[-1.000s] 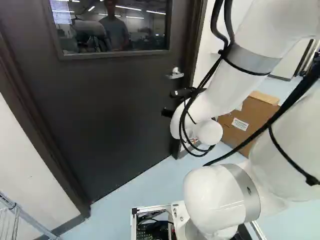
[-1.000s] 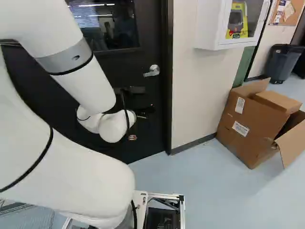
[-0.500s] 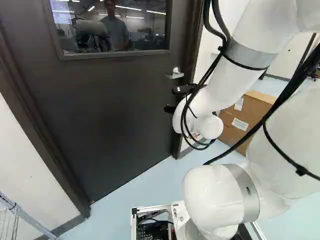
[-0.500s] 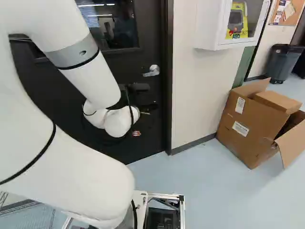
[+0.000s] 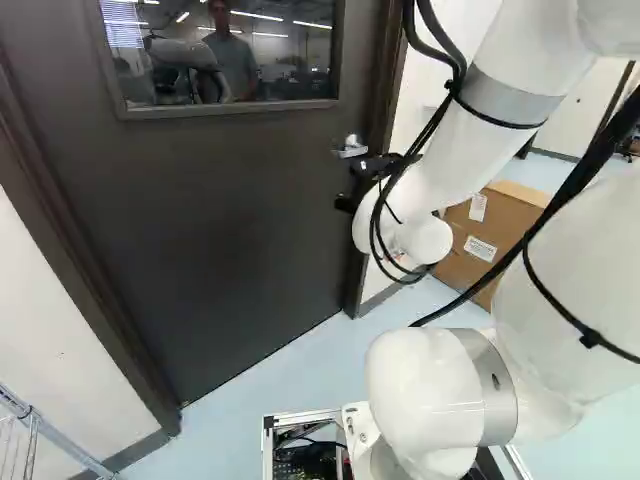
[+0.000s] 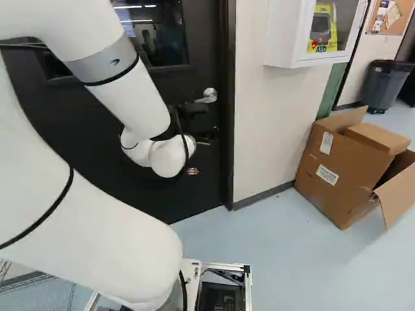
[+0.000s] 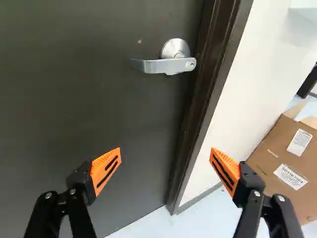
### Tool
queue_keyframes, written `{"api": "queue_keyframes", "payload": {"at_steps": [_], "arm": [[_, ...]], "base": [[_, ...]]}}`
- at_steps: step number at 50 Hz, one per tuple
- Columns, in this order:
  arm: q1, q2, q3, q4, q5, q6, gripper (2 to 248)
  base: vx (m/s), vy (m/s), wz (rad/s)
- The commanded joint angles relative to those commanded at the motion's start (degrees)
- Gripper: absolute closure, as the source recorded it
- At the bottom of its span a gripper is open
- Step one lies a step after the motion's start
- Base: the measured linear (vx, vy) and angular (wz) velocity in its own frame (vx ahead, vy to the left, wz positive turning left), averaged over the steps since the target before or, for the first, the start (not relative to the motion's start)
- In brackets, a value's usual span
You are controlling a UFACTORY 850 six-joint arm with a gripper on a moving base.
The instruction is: Open the door and move inside
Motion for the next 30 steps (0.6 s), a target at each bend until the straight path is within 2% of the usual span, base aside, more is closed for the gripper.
{"api": "queue_keyframes", "payload": {"at_steps": [30], "arm": [[-4.9, -1.4, -5.5, -11.0, 3.6, 0.0, 3]], "base": [[0.0, 0.0, 0.0]]}}
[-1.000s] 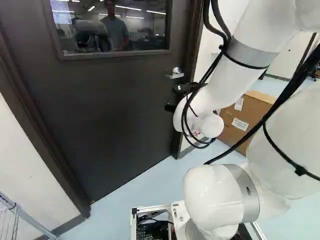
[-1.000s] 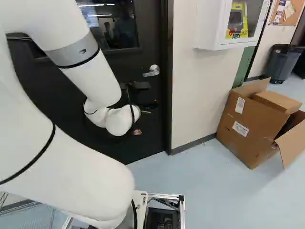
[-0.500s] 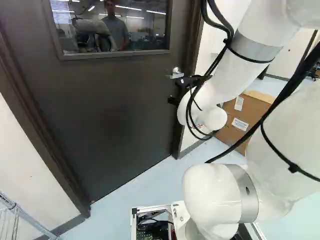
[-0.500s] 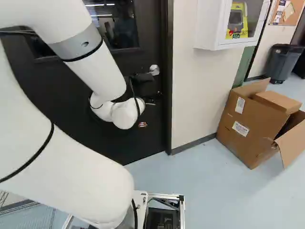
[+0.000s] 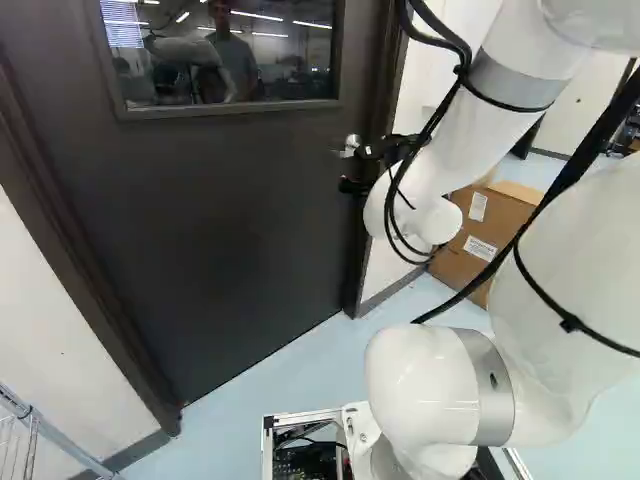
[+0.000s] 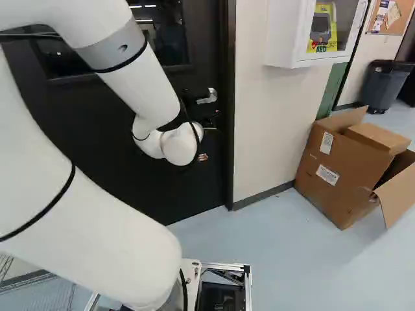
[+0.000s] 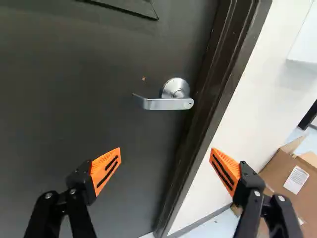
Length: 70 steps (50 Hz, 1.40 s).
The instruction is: Open the door and move inside
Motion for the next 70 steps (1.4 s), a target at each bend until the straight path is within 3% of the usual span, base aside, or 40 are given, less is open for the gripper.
{"api": "queue_keyframes", "payload": {"at_steps": [29, 43, 70], "arm": [[-4.5, -2.0, -5.9, -13.8, 4.3, 0.0, 3], [-5.7, -3.2, -8.9, -21.0, 5.8, 0.0, 3], [-5.2, -6.3, -15.8, -22.7, 6.2, 0.0, 3]], "base": [[0.0, 0.0, 0.0], [0.0, 0.0, 0.0], [0.0, 0.0, 0.0]]}}
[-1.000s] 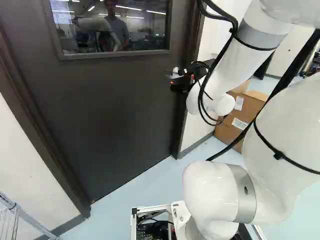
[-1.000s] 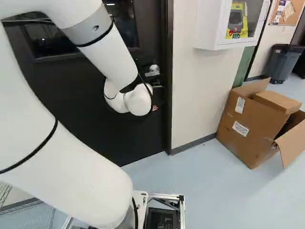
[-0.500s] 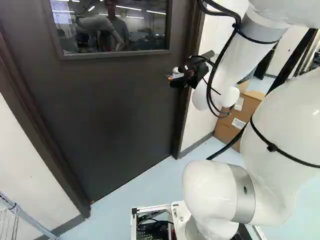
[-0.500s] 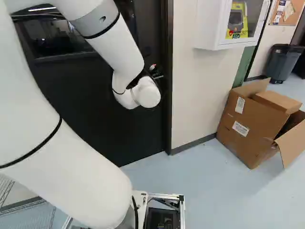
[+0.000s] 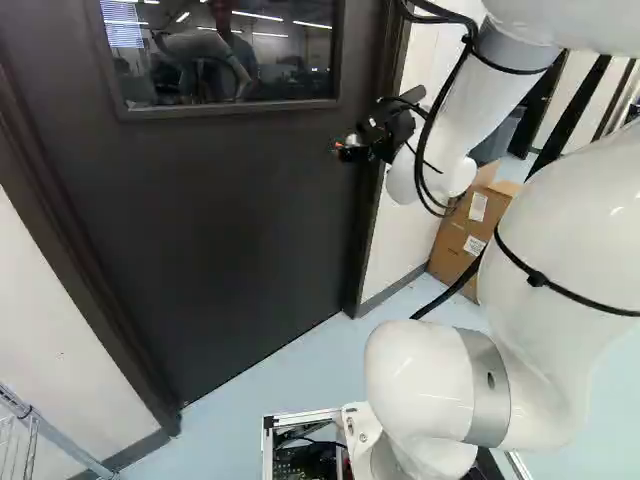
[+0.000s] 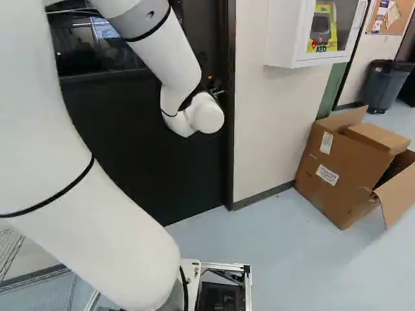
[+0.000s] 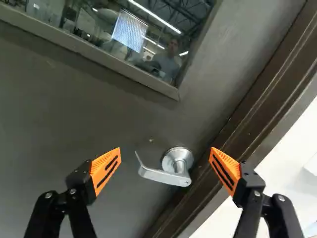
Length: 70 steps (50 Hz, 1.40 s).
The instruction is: Open the door and move inside
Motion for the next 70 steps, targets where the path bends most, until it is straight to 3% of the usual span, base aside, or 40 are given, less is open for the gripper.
{"api": "queue_keyframes", "payload": {"at_steps": [15, 47, 70], "arm": [[0.9, 0.4, -1.7, 0.0, -0.3, 0.0, 3], [3.1, 0.8, -5.4, 0.0, -5.8, 0.0, 3], [4.1, -0.6, -4.6, 0.0, -5.9, 0.0, 3]], "base": [[0.0, 0.0, 0.0], [0.0, 0.0, 0.0], [0.0, 0.0, 0.0]]}}
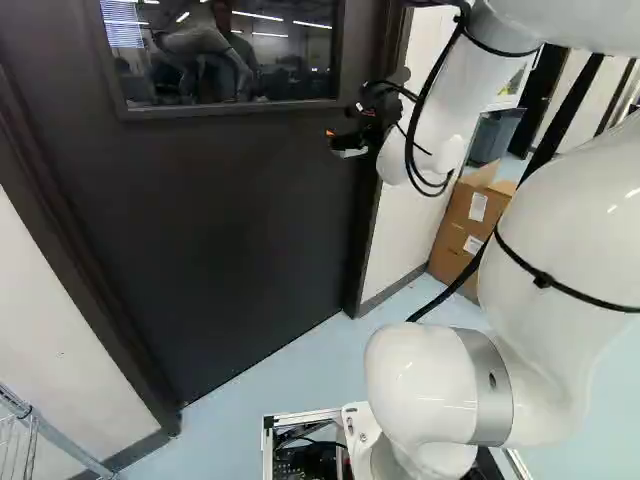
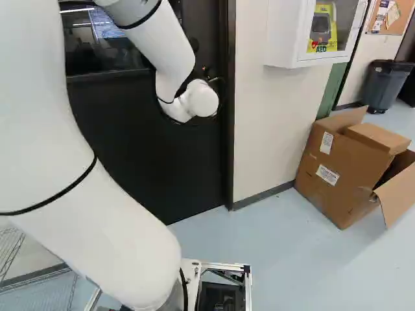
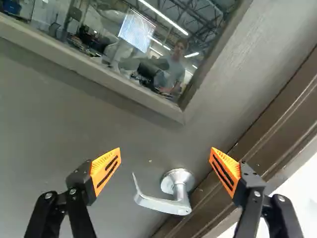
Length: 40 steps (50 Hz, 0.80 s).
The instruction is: Open the door and move inside
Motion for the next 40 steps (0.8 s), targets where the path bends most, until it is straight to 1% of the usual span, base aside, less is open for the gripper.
{"api": "queue_keyframes", "payload": {"at_steps": [17, 40], "arm": [[0.7, -2.2, 0.1, 0.0, 0.2, 0.0, 3], [2.0, -6.8, -1.4, 0.0, 0.2, 0.0, 3]], "base": [[0.0, 0.0, 0.0], [0.0, 0.0, 0.0]]}}
